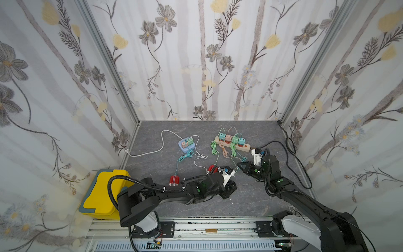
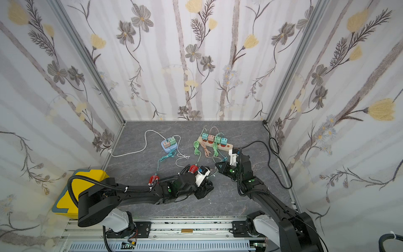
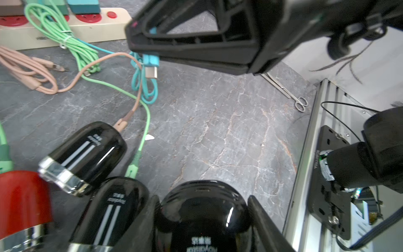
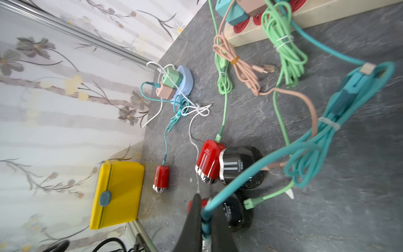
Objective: Unplug the electric shaver
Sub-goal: Place the electric shaver at the center of the board.
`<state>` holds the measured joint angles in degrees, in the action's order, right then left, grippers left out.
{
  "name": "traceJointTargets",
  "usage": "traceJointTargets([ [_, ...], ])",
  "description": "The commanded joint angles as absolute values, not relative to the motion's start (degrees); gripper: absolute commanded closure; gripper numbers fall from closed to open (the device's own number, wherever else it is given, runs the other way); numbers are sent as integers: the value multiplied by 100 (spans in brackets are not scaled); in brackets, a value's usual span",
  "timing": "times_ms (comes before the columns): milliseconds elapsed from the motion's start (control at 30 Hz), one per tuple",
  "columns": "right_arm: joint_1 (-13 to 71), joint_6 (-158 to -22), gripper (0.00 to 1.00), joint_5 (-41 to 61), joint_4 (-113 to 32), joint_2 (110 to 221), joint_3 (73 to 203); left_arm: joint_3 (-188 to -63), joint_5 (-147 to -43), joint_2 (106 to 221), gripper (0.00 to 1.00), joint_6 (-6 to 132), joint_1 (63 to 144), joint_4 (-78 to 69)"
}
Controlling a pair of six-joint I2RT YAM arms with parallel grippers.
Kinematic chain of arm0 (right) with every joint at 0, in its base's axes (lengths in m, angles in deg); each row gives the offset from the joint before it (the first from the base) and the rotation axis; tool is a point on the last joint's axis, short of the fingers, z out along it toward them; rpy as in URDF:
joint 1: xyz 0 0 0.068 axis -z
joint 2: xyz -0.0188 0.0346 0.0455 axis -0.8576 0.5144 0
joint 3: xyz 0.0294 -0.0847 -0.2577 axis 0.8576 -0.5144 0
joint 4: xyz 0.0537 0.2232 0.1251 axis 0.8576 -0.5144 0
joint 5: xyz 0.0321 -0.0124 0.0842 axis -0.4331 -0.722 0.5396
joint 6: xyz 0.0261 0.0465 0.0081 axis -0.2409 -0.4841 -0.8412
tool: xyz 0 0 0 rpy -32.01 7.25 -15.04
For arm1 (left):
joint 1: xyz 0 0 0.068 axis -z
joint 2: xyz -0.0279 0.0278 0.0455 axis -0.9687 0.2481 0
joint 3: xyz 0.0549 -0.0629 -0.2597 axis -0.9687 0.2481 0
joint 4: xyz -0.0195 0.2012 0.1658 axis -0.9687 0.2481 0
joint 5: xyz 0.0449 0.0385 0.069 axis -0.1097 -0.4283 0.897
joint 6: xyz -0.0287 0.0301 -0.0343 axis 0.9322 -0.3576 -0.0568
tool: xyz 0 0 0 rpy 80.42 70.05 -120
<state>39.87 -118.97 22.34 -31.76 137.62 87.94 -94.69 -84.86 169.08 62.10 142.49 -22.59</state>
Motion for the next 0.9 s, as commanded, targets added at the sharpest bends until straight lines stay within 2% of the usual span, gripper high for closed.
traceJointTargets([
  [0,4002,-11260,98,1496,-4215,13657,8954,-9720,-8430,17080,54,6502,14407,-2037],
  [333,4393,-11218,98,621,-4908,13038,8481,-10797,-8190,18237,52,7246,14645,-1494],
  [867,4621,-10998,99,183,-5200,12821,8575,-12451,-7973,19727,50,7573,14684,-545],
])
